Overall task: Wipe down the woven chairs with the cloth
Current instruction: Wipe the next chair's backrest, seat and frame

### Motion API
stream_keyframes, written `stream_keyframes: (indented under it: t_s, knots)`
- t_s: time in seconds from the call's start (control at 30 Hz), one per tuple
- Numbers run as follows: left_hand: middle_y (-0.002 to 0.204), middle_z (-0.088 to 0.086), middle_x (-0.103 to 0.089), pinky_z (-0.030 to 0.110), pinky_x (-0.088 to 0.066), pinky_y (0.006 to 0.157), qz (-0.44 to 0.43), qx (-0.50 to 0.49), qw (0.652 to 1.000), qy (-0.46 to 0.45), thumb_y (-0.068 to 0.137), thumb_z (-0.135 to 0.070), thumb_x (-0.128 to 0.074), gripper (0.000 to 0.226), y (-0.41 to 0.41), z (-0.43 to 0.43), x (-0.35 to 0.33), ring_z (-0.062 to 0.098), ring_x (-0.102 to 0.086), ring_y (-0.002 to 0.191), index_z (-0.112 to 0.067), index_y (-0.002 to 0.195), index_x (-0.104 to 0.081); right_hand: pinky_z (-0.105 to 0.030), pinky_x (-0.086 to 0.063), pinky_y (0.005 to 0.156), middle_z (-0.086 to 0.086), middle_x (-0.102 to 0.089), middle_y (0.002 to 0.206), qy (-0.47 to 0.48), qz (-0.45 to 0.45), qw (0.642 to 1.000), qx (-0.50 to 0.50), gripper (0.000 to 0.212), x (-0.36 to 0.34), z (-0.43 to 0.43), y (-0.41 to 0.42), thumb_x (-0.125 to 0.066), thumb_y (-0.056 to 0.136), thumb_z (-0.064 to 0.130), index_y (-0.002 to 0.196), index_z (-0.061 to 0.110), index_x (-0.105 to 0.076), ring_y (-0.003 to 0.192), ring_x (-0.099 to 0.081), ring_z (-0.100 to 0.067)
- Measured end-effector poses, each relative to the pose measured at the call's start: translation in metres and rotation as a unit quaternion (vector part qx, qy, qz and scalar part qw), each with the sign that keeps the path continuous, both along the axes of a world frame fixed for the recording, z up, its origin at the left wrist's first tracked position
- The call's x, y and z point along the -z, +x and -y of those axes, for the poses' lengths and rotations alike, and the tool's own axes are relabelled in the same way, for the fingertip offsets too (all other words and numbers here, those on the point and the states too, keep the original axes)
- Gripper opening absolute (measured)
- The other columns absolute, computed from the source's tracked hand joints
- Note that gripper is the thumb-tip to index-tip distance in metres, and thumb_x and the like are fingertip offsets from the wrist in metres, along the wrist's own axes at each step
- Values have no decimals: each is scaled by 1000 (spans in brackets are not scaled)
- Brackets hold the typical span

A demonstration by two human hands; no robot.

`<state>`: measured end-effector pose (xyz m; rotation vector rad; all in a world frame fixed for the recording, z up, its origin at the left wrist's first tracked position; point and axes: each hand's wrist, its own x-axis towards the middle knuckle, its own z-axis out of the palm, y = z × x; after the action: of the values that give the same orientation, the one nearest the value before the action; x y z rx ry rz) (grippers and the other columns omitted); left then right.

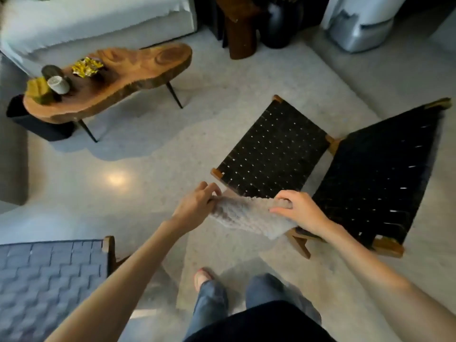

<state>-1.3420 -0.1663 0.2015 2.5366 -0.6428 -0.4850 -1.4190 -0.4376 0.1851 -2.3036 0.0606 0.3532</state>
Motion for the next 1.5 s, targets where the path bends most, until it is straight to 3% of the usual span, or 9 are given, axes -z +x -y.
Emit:
stream_keyframes:
  t_s: [0.17,0.4,0.63,0.8,0.93,1.03,1.2,1.4,1.5]
  knots:
    - [107,5,-52,14,-31,58,20,88,995,33,95,-12,-52,24,49,-5,11,18,-55,85,-13,118,-57,-14,-44,66,16,-57,83,-91,-32,990,101,9,19,-10,-1,-69,86,29,85,32,-61,75,-56,2]
    - [113,8,-56,34,-48,79,53,128,987,79,96,-16,-52,23,129,25,47,25,-54,103,-14,116,-62,-28,-50,80,5,-59,99,-120,-58,969,206,9,58,4,33,-61,91,21,100,21,-65,86,-57,-9]
    - [111,13,-56,32,-44,83,75,81,992,65,95,-15,-53,20,199,72,82,27,-52,101,-7,109,-66,-8,-39,68,2,-58,103,-86,-16,950,300,12,94,41,97,-61,92,15,103,16,-66,87,-56,-5]
    - [110,13,-55,32,-45,84,60,82,992,69,93,-11,-56,18,224,97,105,28,-53,99,-4,106,-67,-12,-48,70,1,-60,105,-58,-11,946,318,12,123,57,115,-61,92,12,103,15,-65,91,-59,-7]
    - [124,10,-54,36,-48,90,48,115,988,96,92,-10,-58,18,230,98,135,28,-52,108,-4,107,-67,-3,-37,63,-2,-64,100,-58,-45,952,298,13,160,53,107,-65,89,11,102,12,-67,84,-57,-7]
    - [127,4,-58,39,-45,95,26,148,983,109,93,-8,-56,19,231,89,165,26,-52,116,-9,108,-68,-10,-39,65,-5,-64,106,-36,-106,950,293,18,194,43,99,-63,91,11,108,9,-65,89,-58,-11]
    - [109,7,-69,40,-48,90,-14,181,976,122,94,-11,-55,20,224,69,216,30,-63,103,-14,108,-68,-4,-35,63,-5,-65,107,-23,-168,938,302,17,246,17,80,-59,92,10,109,12,-65,96,-61,-15]
    - [118,10,-66,38,-50,91,-97,130,979,120,93,-16,-56,26,220,60,271,30,-64,103,-12,117,-64,-15,-41,72,-5,-67,111,9,-212,906,365,17,301,-2,70,-60,94,17,109,11,-65,104,-64,-20]
    - [108,15,-68,33,-49,79,-100,112,985,90,92,-12,-57,21,232,70,291,33,-66,93,-6,110,-65,-21,-44,77,-7,-66,112,17,-205,895,397,17,323,3,78,-58,94,16,110,12,-64,104,-62,-20]
